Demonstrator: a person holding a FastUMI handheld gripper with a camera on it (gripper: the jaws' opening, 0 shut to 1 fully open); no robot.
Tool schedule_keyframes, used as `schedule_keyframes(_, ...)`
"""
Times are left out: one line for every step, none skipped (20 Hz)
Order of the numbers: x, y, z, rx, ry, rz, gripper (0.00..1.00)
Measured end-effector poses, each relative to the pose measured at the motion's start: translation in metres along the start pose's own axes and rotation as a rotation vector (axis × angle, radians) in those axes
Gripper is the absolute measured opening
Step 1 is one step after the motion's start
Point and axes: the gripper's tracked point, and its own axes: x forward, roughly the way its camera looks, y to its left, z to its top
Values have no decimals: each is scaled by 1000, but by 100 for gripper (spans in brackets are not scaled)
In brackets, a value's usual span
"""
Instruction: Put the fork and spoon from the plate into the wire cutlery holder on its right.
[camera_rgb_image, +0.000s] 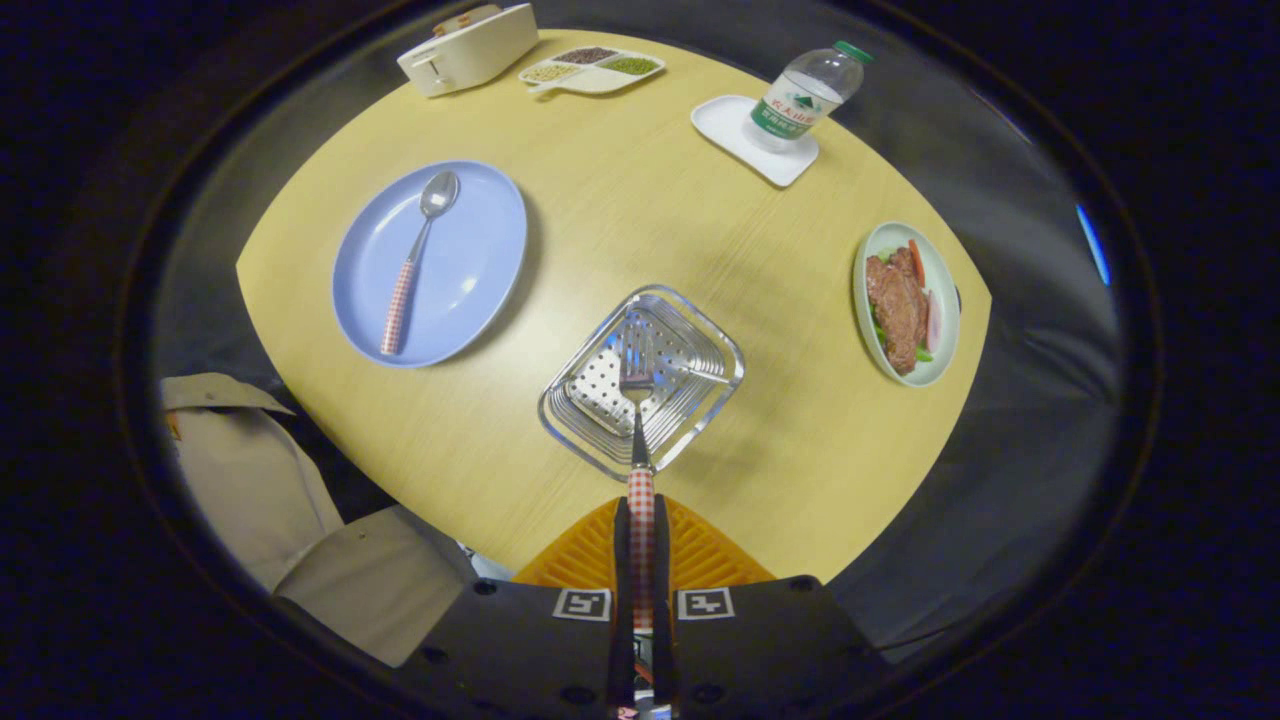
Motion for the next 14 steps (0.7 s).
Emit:
schedule_keyframes(2,1,-1,-8,17,4,10)
schedule_keyframes(6,1,0,-13,30,4,10)
schedule_keyframes(7,2,1,-16,36,2,10)
schedule_keyframes(8,2,3,-16,41,1,10)
schedule_keyframes(10,2,4,-16,44,0,10)
schedule_keyframes(11,2,5,-14,48,-4,10)
schedule_keyframes(13,1,5,-12,52,-8,10)
schedule_keyframes(14,0,7,-8,54,-11,10)
schedule_keyframes(14,1,7,-2,56,-10,11)
schedule_keyframes(14,1,10,4,49,-7,12)
schedule_keyframes(14,2,11,11,45,-3,12)
schedule_keyframes(14,2,12,20,51,0,13)
schedule_keyframes(14,2,12,26,45,5,14)
schedule_keyframes(13,1,15,32,32,4,14)
